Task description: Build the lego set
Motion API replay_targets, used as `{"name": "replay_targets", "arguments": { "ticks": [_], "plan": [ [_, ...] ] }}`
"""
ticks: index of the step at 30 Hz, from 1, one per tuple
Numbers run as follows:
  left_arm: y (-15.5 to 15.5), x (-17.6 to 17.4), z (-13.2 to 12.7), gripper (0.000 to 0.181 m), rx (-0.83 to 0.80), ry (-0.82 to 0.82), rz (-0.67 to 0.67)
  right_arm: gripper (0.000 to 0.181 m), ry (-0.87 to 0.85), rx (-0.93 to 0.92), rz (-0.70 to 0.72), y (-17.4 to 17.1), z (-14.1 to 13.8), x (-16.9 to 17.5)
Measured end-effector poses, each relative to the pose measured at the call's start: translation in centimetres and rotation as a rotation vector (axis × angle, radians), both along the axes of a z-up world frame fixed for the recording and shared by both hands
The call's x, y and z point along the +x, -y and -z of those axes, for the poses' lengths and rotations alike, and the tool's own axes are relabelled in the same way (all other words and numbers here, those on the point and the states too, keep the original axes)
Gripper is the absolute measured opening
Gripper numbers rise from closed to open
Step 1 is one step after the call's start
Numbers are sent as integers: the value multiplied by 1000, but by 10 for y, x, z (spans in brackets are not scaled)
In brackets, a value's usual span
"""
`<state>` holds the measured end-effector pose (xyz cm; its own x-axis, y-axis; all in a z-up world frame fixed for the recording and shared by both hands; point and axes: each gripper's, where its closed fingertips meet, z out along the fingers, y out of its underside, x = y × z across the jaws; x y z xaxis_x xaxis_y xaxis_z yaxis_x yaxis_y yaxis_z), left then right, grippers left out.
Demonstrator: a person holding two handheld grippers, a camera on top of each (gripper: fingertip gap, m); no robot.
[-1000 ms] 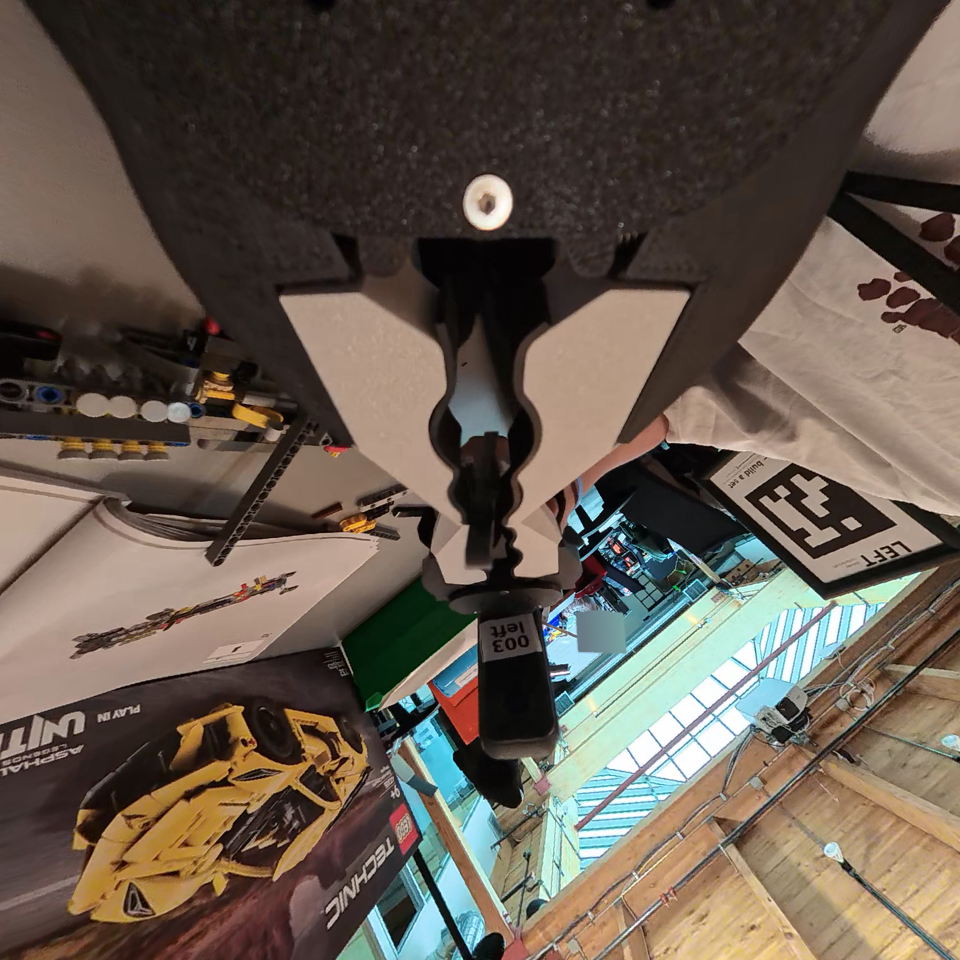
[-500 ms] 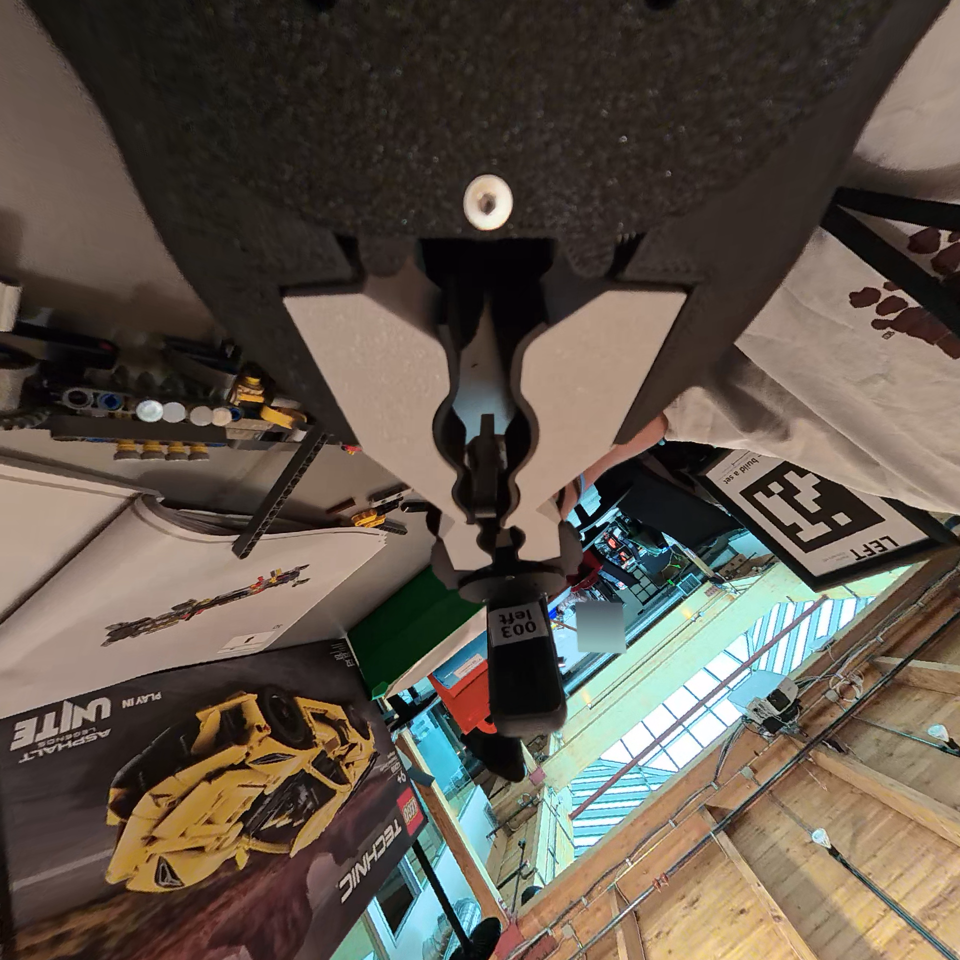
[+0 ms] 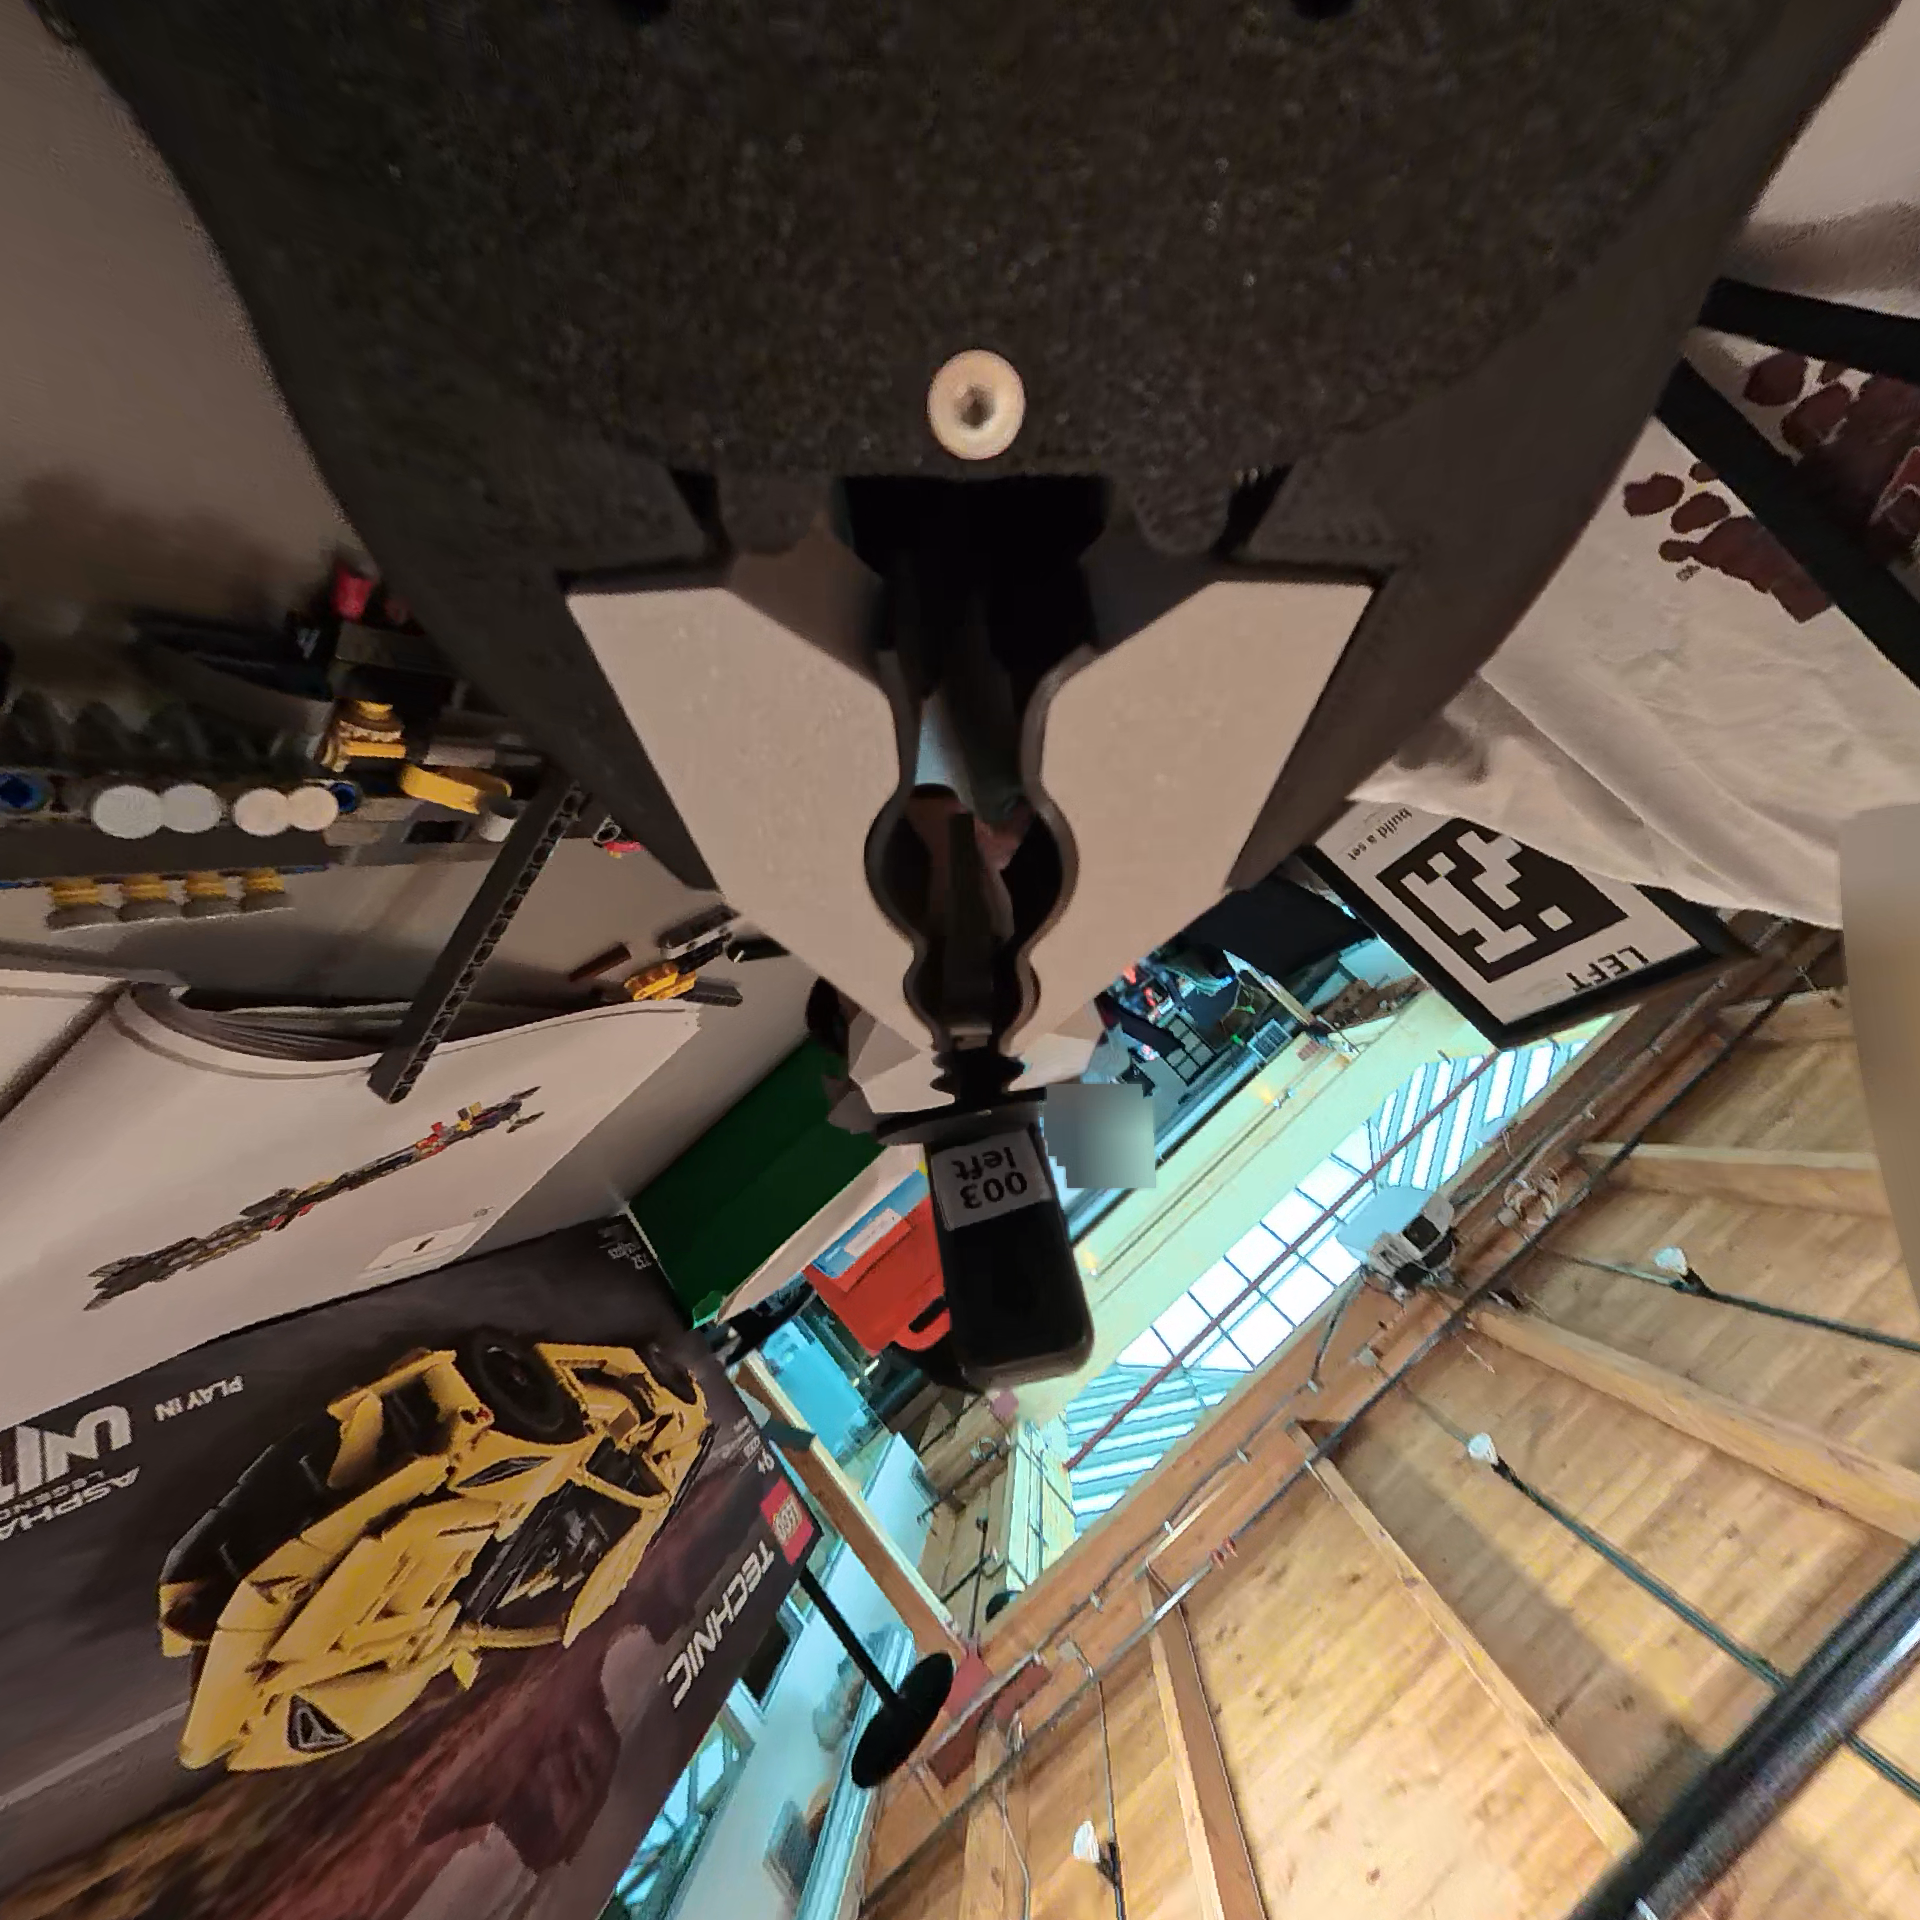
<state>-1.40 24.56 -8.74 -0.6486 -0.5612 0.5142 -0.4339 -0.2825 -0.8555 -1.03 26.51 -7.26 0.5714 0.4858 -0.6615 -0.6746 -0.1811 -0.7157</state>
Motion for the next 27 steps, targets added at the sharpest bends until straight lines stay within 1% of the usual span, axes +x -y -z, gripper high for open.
{"name": "replay_targets", "arguments": {
  "ticks": [1, 2, 3, 6, 8, 9, 11, 15, 19, 22, 23, 24, 25, 27],
  "plan": [
    [1, 0, 2, 14, 27, 10, -3, 7, -12, 6, -2, 0, -1, -1],
    [2, 0, 5, 25, 54, 13, -10, 7, 2, 0, -17, -1, 1, -5],
    [3, 1, 8, 27, 80, 10, -13, 7, 39, -13, -26, -1, 3, -10],
    [7, -3, 16, 20, 147, -19, 16, 7, 170, -67, -58, -1, 10, -18],
    [8, -4, 17, 21, 157, -29, 21, 7, 223, -97, -81, 1, 10, -19],
    [8, -5, 17, 19, 153, -32, 27, 7, 230, -105, -83, 2, 8, -17],
    [11, -8, 12, 7, 126, -27, 49, 7, 232, -114, -91, 2, 5, -14],
    [16, -12, 12, 7, 126, -17, 78, 7, 203, -151, -174, 6, 4, -20],
    [17, -11, 11, 7, 90, -43, 87, 7, 216, -166, -196, 6, 5, -19],
    [13, -6, 9, 7, 76, -36, 43, 7, 222, -174, -172, 4, 3, -12],
    [12, -5, 8, 7, 68, -37, 34, 15, 254, -160, -132, 4, 0, -7],
    [9, -4, 8, 7, 65, -37, 21, 26, 283, -136, -74, 6, -6, 2],
    [5, -2, 8, 7, 70, -37, 1, 28, 316, -116, -26, 12, -13, 12],
    [-1, -1, 8, 7, 78, -46, -23, 23, 431, -120, 26, 32, -18, 27]
  ]
}}
